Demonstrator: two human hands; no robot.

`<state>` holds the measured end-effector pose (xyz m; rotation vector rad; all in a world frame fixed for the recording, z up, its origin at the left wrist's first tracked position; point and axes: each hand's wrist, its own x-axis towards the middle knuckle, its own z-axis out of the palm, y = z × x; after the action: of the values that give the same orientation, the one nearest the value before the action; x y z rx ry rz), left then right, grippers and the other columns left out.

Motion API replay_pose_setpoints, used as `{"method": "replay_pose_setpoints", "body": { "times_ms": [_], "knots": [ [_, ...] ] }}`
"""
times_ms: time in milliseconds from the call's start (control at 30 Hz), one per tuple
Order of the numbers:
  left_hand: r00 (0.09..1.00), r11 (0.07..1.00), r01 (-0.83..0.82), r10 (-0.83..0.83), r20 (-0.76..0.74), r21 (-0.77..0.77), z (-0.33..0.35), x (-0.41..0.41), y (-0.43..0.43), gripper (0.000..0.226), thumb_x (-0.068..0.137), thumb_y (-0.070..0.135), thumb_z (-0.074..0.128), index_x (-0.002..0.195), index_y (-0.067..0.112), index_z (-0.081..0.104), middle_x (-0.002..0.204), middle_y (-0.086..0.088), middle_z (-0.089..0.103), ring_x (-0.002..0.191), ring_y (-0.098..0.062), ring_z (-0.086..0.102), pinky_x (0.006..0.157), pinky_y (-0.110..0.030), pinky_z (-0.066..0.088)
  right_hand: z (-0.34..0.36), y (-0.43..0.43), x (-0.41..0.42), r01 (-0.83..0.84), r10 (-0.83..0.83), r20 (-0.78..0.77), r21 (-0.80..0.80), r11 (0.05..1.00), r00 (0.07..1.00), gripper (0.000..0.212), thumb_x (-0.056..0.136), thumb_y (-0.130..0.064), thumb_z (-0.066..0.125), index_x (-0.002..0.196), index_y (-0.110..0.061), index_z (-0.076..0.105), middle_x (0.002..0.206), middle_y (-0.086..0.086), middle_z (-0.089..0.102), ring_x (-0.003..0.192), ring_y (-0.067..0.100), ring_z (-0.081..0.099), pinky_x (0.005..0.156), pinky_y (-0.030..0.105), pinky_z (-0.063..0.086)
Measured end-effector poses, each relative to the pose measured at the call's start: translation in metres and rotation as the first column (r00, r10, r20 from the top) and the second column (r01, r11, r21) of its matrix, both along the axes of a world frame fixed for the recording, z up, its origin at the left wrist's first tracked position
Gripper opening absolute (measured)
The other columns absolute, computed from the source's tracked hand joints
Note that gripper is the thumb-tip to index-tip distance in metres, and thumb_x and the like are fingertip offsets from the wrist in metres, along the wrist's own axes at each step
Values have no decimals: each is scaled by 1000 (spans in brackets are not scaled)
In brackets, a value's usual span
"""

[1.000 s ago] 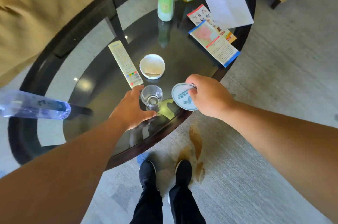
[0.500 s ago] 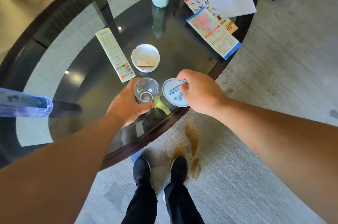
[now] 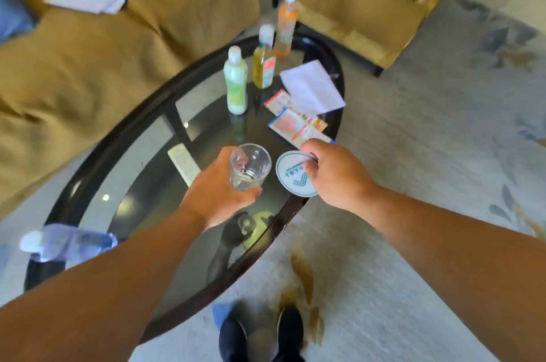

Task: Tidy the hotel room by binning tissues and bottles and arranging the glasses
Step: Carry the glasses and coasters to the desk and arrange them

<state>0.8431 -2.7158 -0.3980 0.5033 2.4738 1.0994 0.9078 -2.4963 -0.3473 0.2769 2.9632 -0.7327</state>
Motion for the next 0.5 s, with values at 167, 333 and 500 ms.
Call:
{"method": "replay_pose_setpoints", "body": {
  "times_ms": [167,333,500],
  "knots": [
    [983,986,131,-117,-140,100,102,0,39,57,59,59,69,106,52,38,98,29,60,86,1,61,72,-25,49,96,31,26,174,-173,-68,2,985,983,12,94,-22,48,101,-21,57,98,5,66,90,30,60,74,38,50],
    [949,952,255,-213,-231,171,197,12,94,64,57,61,67,113,44,42,105,18,62,92,-7,63,81,-39,52,186,71,67,334,-328,-176,2,943,928,8,93,-24,49,93,-31,54,98,-1,66,90,26,59,67,30,40],
    [896,904,360,-266,-355,232,270,37,163,57,56,64,65,102,43,41,95,20,61,90,-11,60,81,-40,50,256,119,121,409,-377,-308,45,911,874,9,92,-25,51,97,-31,55,100,-2,66,90,25,58,63,30,35]
  ]
}}
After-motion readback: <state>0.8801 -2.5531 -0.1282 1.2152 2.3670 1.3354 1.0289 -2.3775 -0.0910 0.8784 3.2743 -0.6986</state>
